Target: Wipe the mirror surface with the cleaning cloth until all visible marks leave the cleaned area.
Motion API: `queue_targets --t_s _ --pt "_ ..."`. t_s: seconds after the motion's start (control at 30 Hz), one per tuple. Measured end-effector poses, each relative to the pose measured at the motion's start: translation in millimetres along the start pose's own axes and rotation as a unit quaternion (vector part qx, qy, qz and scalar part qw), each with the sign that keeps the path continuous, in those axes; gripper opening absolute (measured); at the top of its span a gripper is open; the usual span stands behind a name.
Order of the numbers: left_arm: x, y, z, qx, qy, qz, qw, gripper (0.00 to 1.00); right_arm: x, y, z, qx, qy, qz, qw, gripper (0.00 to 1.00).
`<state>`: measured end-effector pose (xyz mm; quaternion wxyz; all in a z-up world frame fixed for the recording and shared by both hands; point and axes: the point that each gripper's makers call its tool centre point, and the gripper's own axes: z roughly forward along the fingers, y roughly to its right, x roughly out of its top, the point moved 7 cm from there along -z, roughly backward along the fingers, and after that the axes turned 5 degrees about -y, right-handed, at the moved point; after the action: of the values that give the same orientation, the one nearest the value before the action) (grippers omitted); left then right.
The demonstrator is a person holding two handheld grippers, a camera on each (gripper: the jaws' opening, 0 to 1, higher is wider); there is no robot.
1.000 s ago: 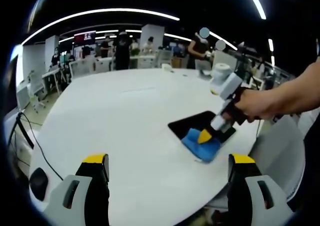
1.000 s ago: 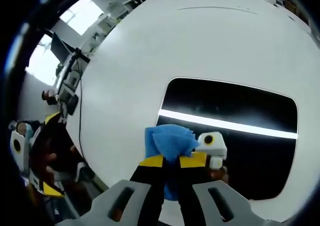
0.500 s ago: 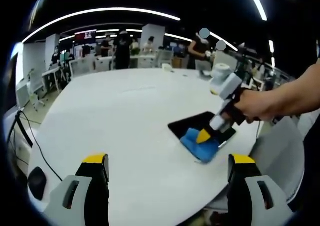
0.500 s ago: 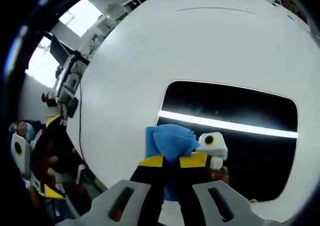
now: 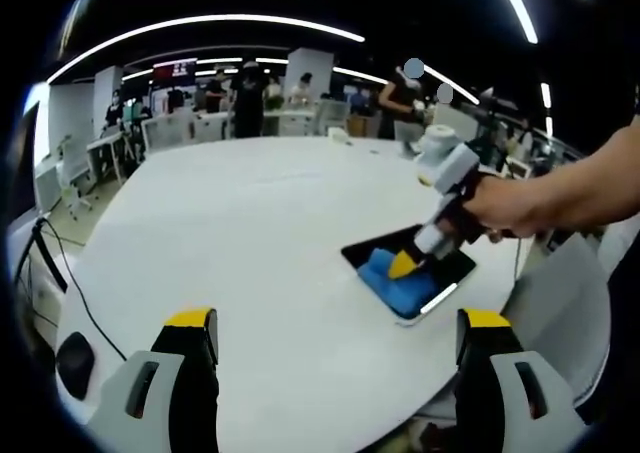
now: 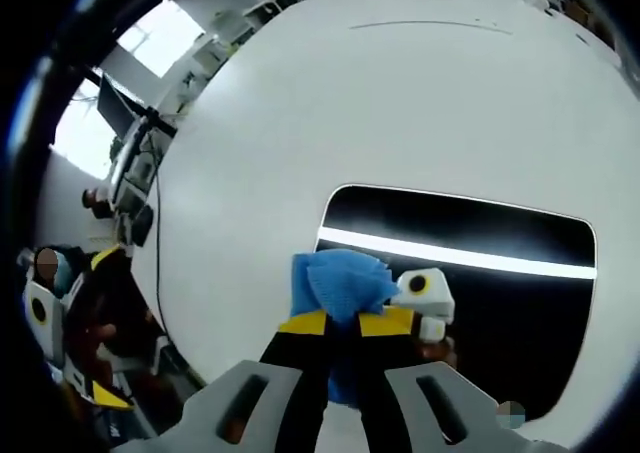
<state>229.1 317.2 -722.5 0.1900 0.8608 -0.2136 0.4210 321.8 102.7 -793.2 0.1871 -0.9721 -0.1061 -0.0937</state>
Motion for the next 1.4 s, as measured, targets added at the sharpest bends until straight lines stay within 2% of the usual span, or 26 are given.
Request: queue_targets --t_s 0.5,0.77,1.4 --pt "1.9 -1.7 3 -0.001 0.0 -0.004 1.0 1.0 20.9 5 4 -0.001 0.002 0.003 1.0 0.04" --pt "1.8 4.2 4 -0.007 -0.004 0.002 1.0 1.0 34.7 7 6 -0.007 0.003 -0.006 1.0 0.04" --pt "3.4 0.9 1 -0.002 -0.005 -0.001 1.0 1.0 60.3 11 10 -0.016 -0.005 -0.019 0.9997 0.04"
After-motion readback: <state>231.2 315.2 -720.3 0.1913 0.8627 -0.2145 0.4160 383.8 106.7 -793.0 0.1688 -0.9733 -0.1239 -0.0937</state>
